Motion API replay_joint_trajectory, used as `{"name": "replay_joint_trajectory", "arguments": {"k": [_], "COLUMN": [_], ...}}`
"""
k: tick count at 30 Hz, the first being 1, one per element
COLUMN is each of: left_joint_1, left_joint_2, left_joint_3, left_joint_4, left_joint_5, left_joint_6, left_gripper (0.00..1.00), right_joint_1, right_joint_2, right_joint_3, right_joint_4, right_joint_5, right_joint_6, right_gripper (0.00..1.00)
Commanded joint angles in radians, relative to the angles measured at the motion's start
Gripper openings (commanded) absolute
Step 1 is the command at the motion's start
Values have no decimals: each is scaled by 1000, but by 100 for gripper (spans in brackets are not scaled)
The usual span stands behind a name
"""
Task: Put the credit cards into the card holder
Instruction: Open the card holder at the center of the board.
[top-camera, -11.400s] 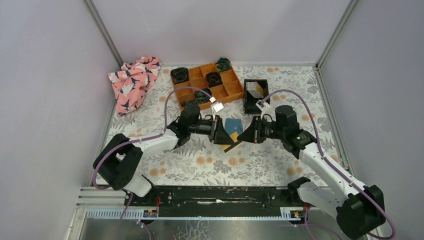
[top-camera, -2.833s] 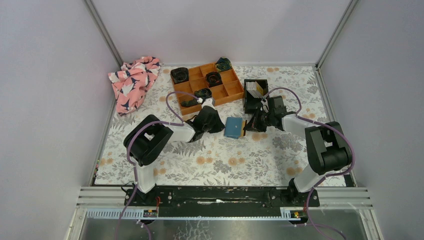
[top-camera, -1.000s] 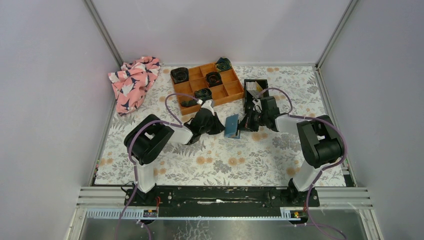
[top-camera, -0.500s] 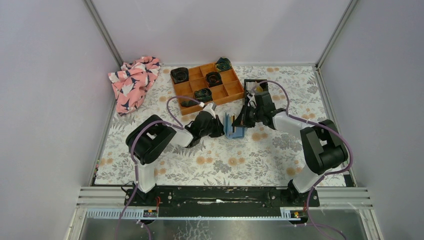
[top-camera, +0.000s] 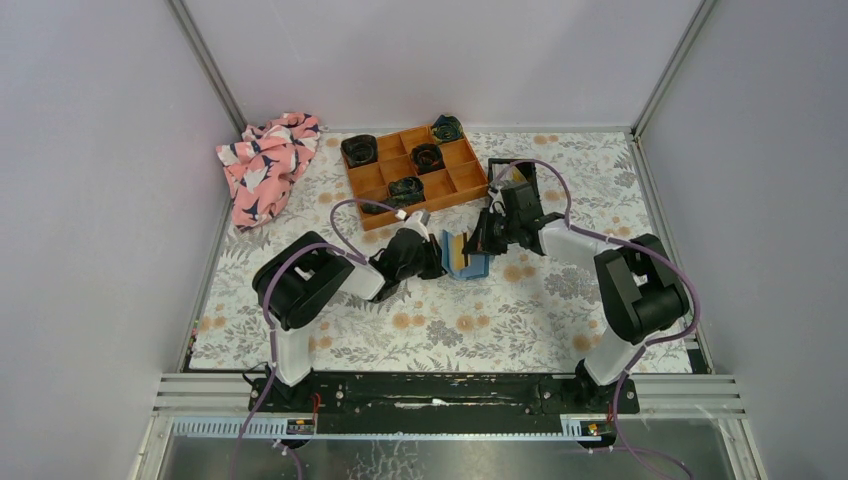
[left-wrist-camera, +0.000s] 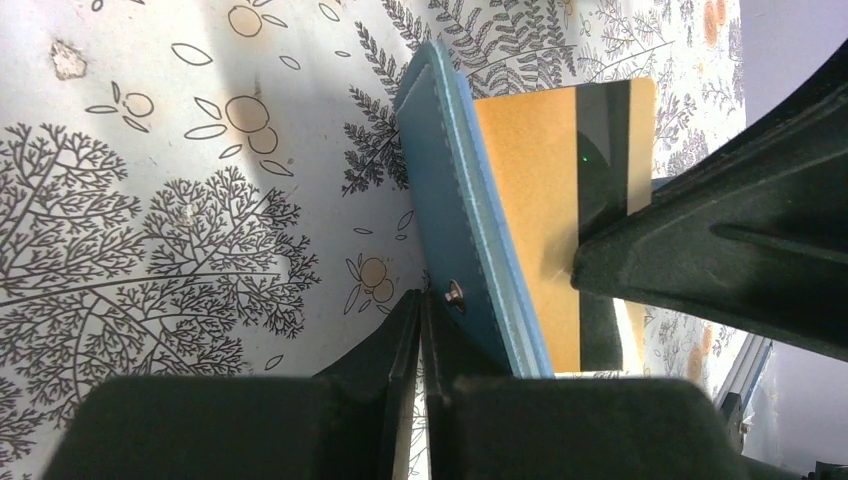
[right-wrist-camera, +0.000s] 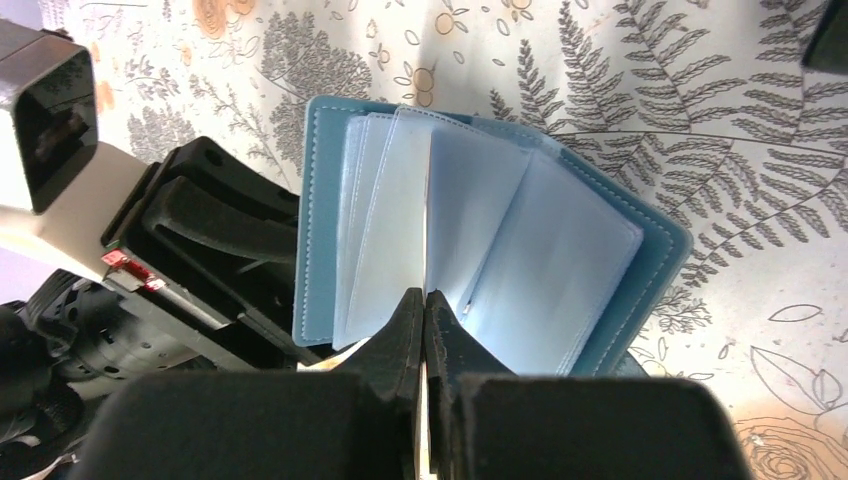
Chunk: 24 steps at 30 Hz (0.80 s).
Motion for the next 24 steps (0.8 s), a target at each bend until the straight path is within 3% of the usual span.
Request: {"name": "replay_joint_trajectory", "arguments": {"k": [1, 9, 17, 24], "left_joint_1": [-28, -48, -63, -78], "left_joint_2": [73, 51, -91, -196], "left_joint_3": [-57, -90, -155, -191], "left_joint_4": [-194, -284, -460, -584], "left_joint_5": [24, -60, -255, -371], "left_joint_6": [20, -14, -80, -171], "left_gripper": [11, 15, 33, 39], "right_joint_1": [41, 81, 115, 143], "right_joint_2": [39, 66, 101, 81], "right_joint_3": [35, 81, 131, 176], "right_joint_4": [-18, -51, -100, -151], "right_joint_5": [43, 83, 163, 223], "right_joint_6": [-42, -63, -83, -103], "right_gripper": [0, 0, 0, 0]}}
